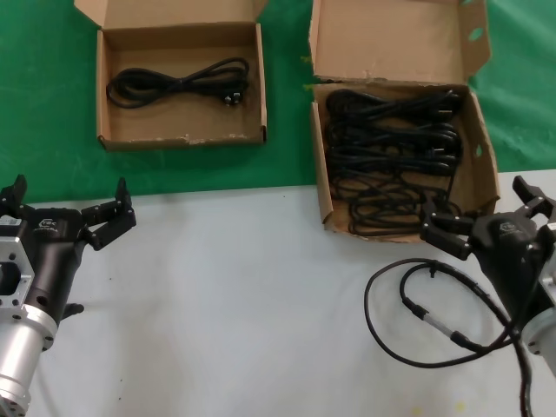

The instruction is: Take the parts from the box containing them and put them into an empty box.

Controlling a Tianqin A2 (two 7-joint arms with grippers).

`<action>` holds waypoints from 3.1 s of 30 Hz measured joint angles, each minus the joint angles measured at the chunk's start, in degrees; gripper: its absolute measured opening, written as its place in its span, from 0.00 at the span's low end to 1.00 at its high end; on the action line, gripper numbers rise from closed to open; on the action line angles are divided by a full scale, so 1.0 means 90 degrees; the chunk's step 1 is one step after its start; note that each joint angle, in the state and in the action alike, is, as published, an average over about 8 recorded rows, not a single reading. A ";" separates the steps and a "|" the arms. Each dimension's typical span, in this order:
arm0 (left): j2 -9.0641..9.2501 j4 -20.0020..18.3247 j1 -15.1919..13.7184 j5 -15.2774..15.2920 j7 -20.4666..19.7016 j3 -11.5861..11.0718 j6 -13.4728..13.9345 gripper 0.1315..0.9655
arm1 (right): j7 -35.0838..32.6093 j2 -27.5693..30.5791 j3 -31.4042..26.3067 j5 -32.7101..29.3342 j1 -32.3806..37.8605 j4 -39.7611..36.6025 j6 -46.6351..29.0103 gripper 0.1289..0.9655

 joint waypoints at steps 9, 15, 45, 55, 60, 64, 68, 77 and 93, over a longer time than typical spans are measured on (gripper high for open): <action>0.0000 0.0000 0.0000 -0.0001 0.0000 0.0000 0.0000 1.00 | 0.0002 0.0001 0.0004 0.0014 -0.0012 0.0000 0.0008 1.00; 0.0000 0.0000 0.0000 -0.0001 0.0000 0.0000 0.0000 1.00 | 0.0002 0.0001 0.0004 0.0014 -0.0013 0.0000 0.0008 1.00; 0.0000 0.0000 0.0000 0.0000 0.0000 0.0000 0.0000 1.00 | 0.0002 0.0001 0.0004 0.0014 -0.0013 0.0000 0.0008 1.00; 0.0000 0.0000 0.0000 0.0000 0.0000 0.0000 0.0000 1.00 | 0.0002 0.0001 0.0004 0.0014 -0.0013 0.0000 0.0008 1.00; 0.0000 0.0000 0.0000 0.0000 0.0000 0.0000 0.0000 1.00 | 0.0002 0.0001 0.0004 0.0014 -0.0013 0.0000 0.0008 1.00; 0.0000 0.0000 0.0000 0.0000 0.0000 0.0000 0.0000 1.00 | 0.0002 0.0001 0.0004 0.0014 -0.0013 0.0000 0.0008 1.00; 0.0000 0.0000 0.0000 0.0000 0.0000 0.0000 0.0000 1.00 | 0.0002 0.0001 0.0004 0.0014 -0.0013 0.0000 0.0008 1.00; 0.0000 0.0000 0.0000 0.0000 0.0000 0.0000 0.0000 1.00 | 0.0002 0.0001 0.0004 0.0014 -0.0013 0.0000 0.0008 1.00; 0.0000 0.0000 0.0000 0.0000 0.0000 0.0000 0.0000 1.00 | 0.0002 0.0001 0.0004 0.0014 -0.0012 0.0000 0.0008 1.00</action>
